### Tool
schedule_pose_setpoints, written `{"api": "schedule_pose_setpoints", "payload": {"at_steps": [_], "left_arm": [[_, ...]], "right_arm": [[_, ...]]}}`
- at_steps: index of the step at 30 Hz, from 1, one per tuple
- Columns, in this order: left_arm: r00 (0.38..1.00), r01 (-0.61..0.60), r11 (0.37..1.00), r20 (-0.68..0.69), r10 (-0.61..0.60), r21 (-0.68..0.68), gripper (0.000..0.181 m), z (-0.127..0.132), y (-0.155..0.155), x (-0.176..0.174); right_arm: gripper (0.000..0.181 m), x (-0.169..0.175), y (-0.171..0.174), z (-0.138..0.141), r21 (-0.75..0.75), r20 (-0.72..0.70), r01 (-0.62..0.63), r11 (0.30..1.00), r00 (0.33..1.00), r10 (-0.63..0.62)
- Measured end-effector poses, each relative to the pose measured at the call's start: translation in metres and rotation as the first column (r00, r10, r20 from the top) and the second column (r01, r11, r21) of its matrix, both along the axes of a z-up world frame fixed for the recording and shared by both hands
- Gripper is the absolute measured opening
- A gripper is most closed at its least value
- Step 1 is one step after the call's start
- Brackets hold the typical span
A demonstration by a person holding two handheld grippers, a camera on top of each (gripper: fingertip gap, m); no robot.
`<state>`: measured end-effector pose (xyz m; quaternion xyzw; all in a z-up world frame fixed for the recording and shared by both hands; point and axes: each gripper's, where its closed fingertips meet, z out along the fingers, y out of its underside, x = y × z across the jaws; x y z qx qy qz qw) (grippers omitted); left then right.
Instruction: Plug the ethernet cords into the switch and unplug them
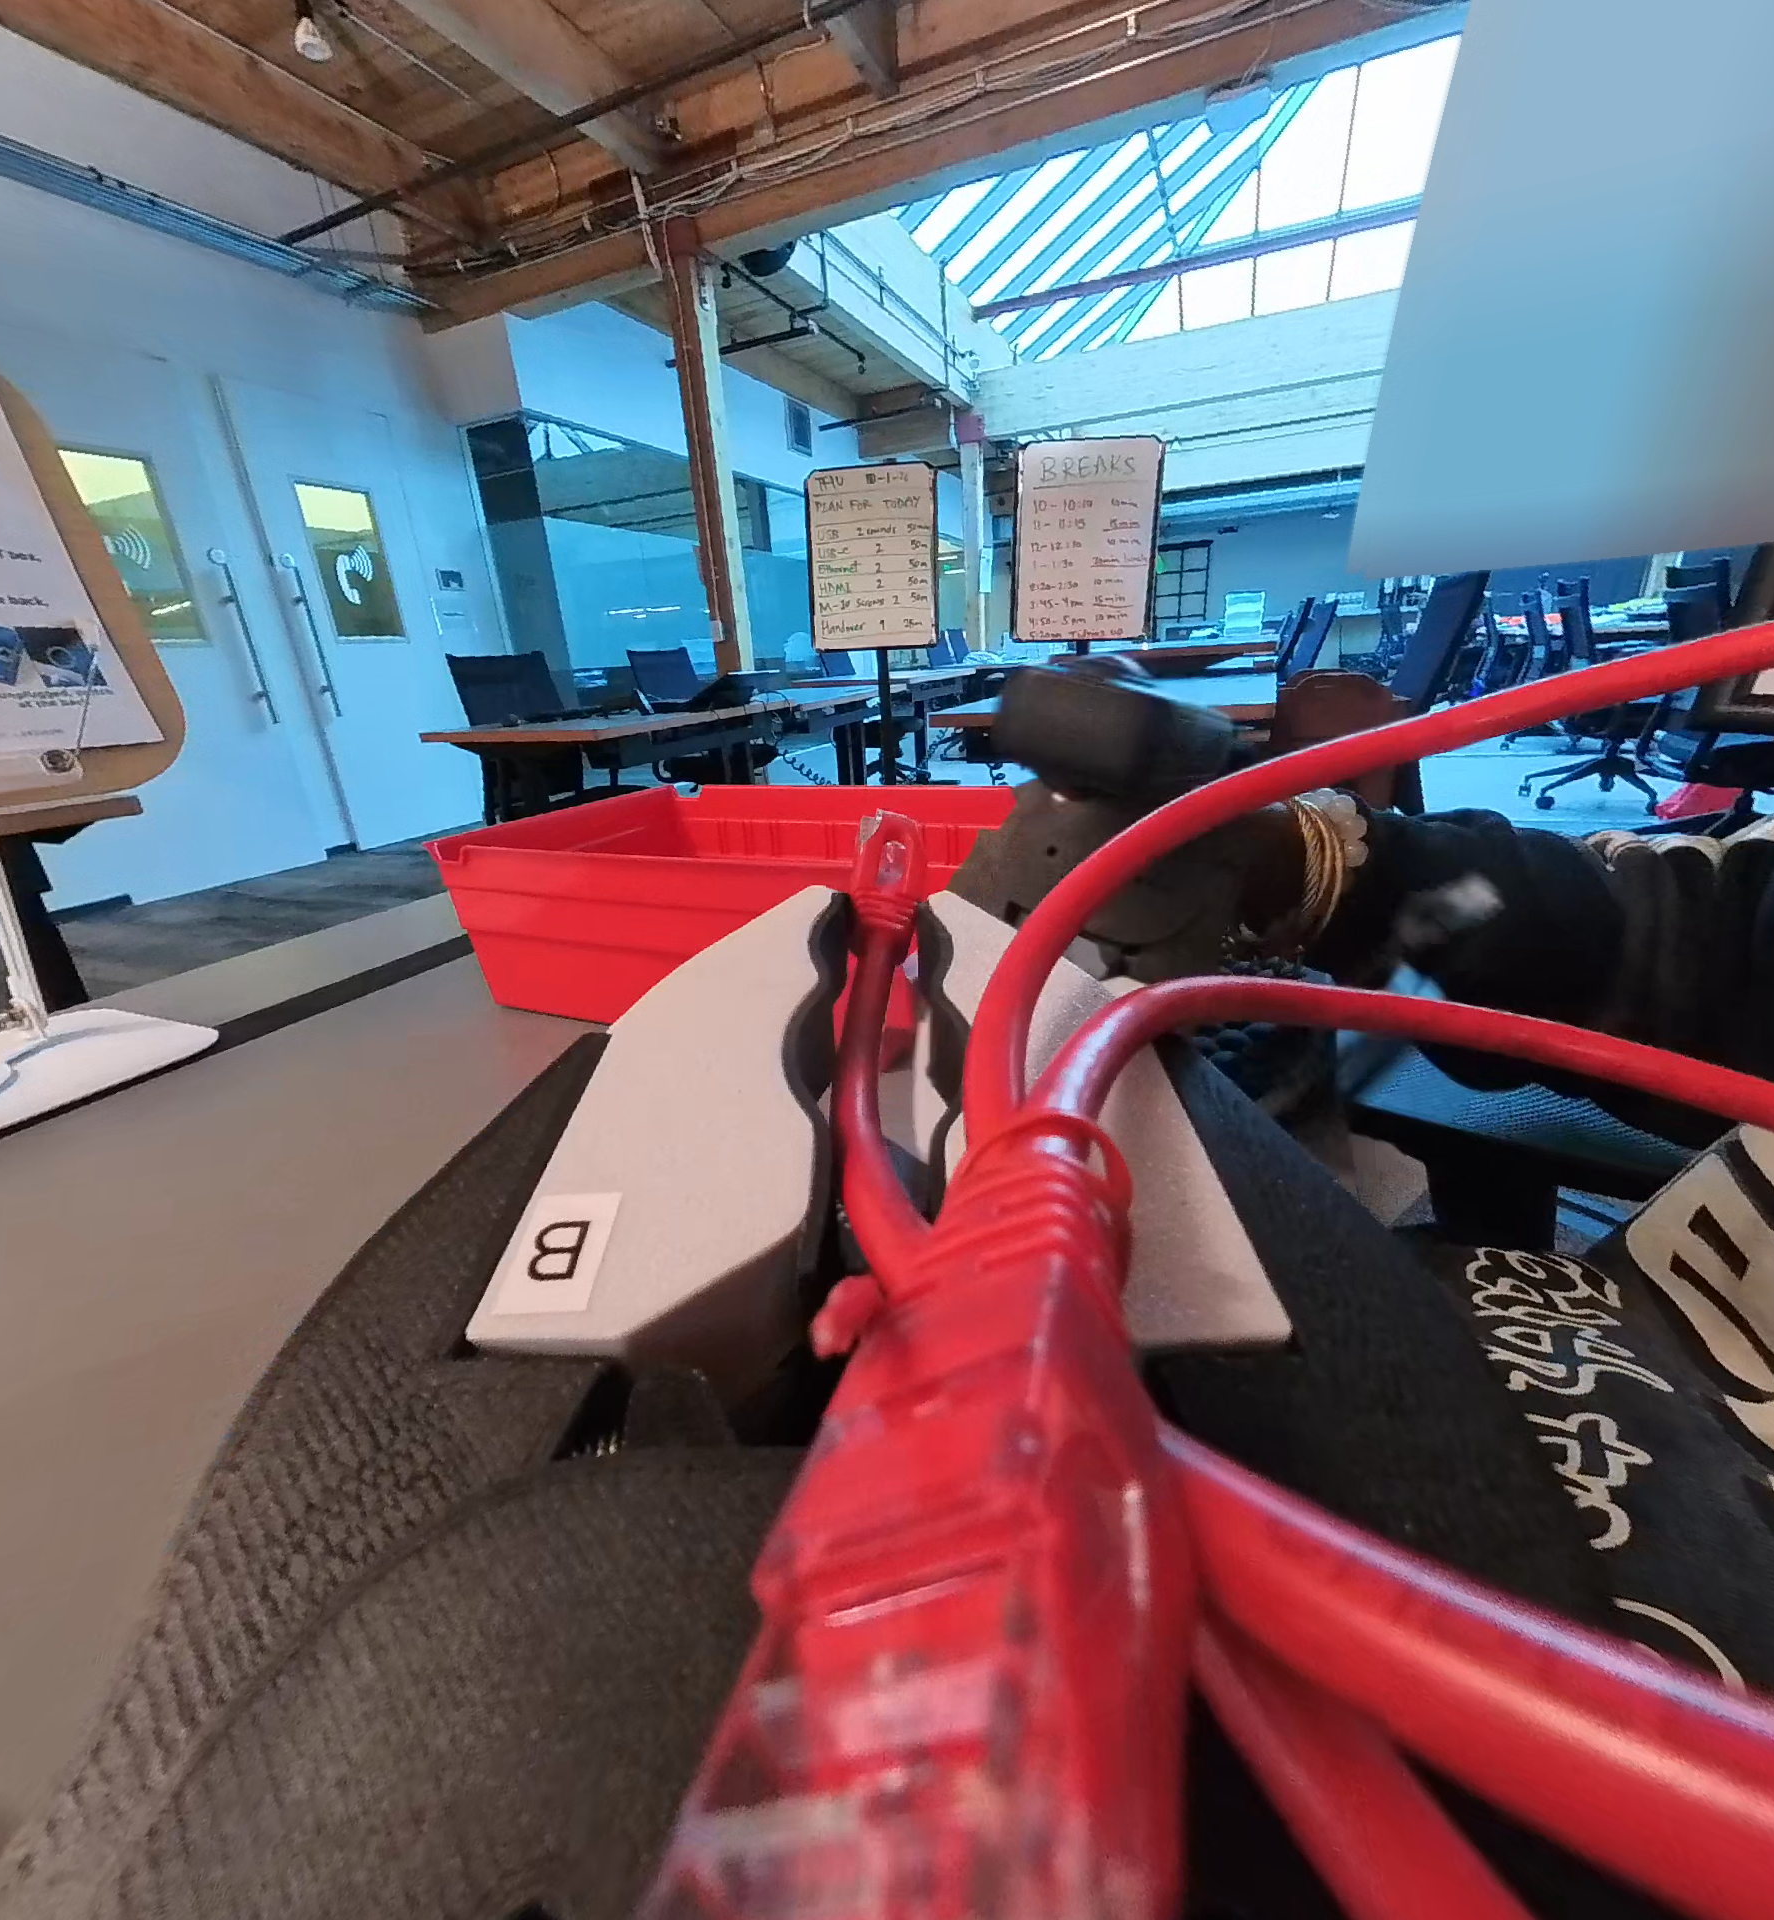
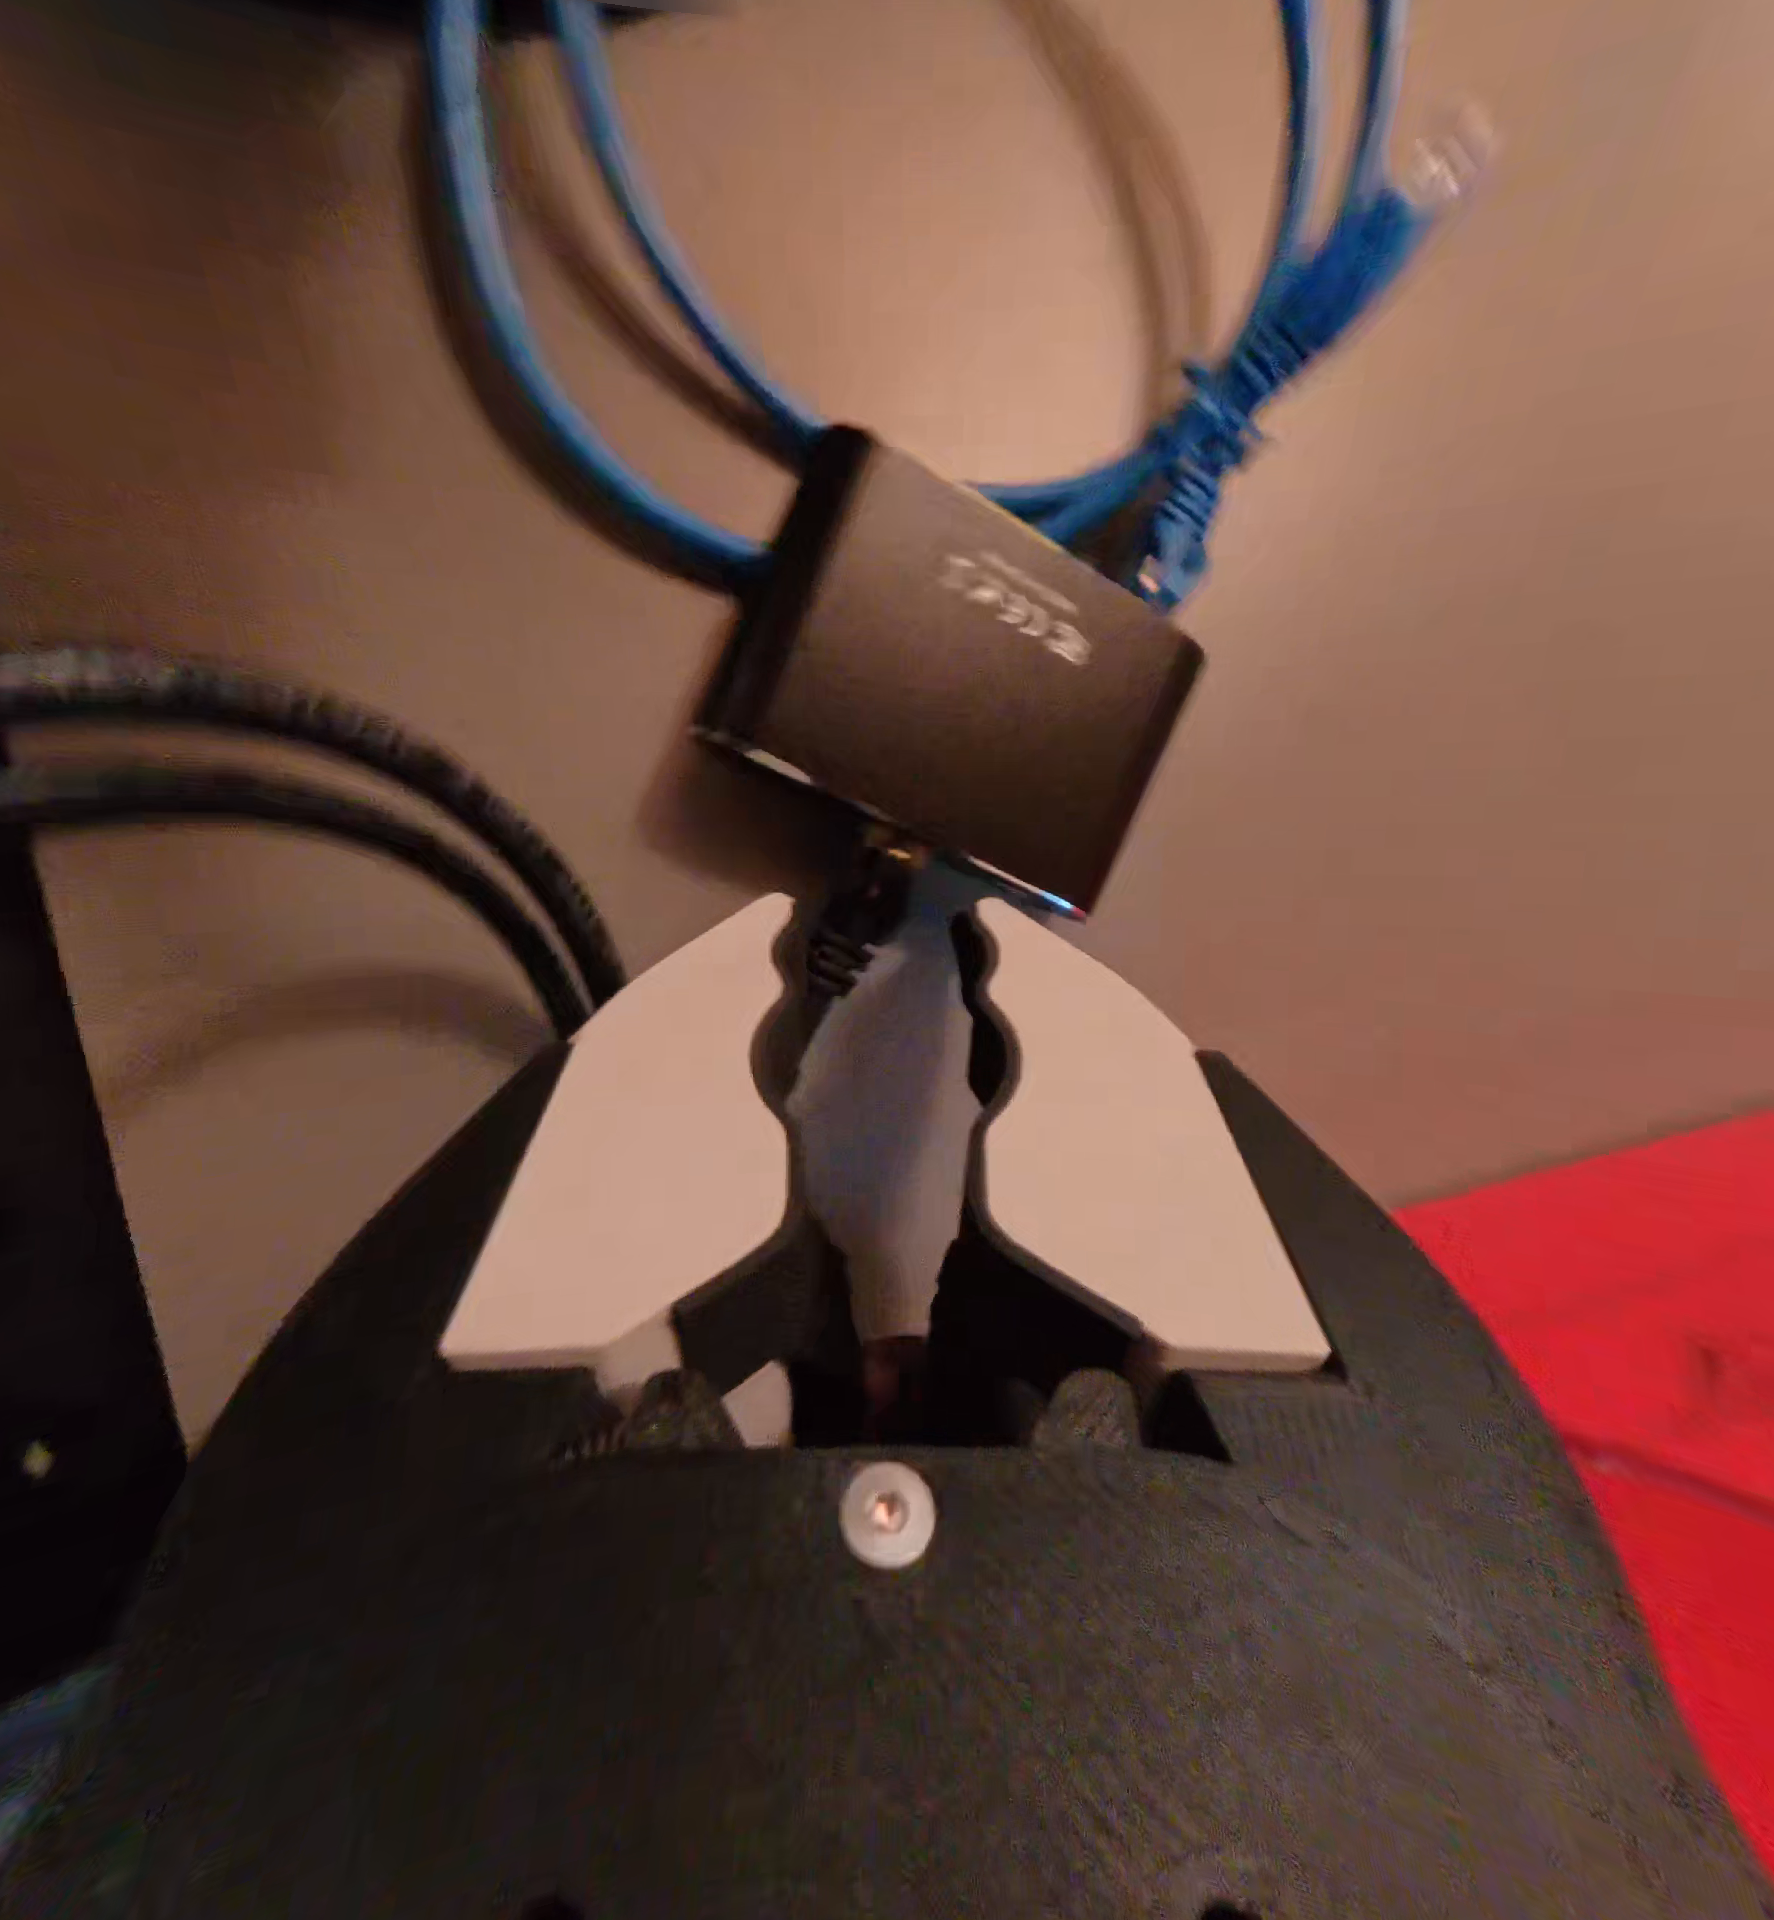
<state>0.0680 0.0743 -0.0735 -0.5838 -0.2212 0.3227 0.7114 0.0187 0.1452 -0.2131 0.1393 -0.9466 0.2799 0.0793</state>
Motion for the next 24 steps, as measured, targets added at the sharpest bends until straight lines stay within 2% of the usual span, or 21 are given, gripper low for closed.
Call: {"api": "schedule_pose_setpoints", "payload": {"at_steps": [3, 5, 8, 10, 14, 18, 21, 24], "left_arm": [[1.0, 0.001, 1.0, -0.001, -0.001, 0.006, 0.012, 0.001, -0.001, 0.0], [1.0, 0.002, 1.0, -0.001, -0.002, 0.006, 0.012, 0.0, -0.001, 0.0], [1.0, 0.002, 1.0, -0.002, -0.002, 0.001, 0.012, 0.0, 0.0, 0.0], [1.0, 0.002, 1.0, -0.001, -0.002, -0.001, 0.012, 0.0, 0.0, 0.0], [1.0, 0.001, 1.0, -0.002, -0.001, 0.001, 0.012, 0.0, 0.0, 0.001], [1.0, -0.003, 1.0, 0.003, 0.003, -0.031, 0.012, -0.001, -0.003, 0.001], [0.998, 0.065, 0.98, 0.032, -0.06, -0.189, 0.012, -0.01, 0.006, 0.012], [0.995, 0.078, 0.911, 0.088, -0.046, -0.406, 0.012, -0.034, 0.015, 0.015]], "right_arm": [[0.037, -0.004, -0.006, 0.004, -0.021, 0.176, 0.211, 0.977, 0.963, -0.204], [0.042, 0.002, -0.008, 0.003, -0.008, 0.279, 0.282, 0.959, 0.922, -0.269], [0.037, -0.001, -0.01, -0.004, -0.023, 0.219, 0.335, 0.942, 0.921, -0.322], [0.017, 0.0, -0.015, -0.004, -0.071, 0.193, 0.351, 0.934, 0.923, -0.332], [0.012, -0.002, -0.02, 0.001, -0.167, 0.075, 0.288, 0.943, 0.957, -0.279], [0.012, -0.009, -0.021, 0.035, -0.366, -0.093, 0.127, 0.922, 0.981, -0.172], [0.012, -0.011, -0.012, 0.054, -0.429, -0.151, 0.025, 0.903, 0.984, -0.099], [0.012, -0.006, -0.005, 0.058, -0.428, -0.224, -0.096, 0.899, 0.975, -0.002]]}}
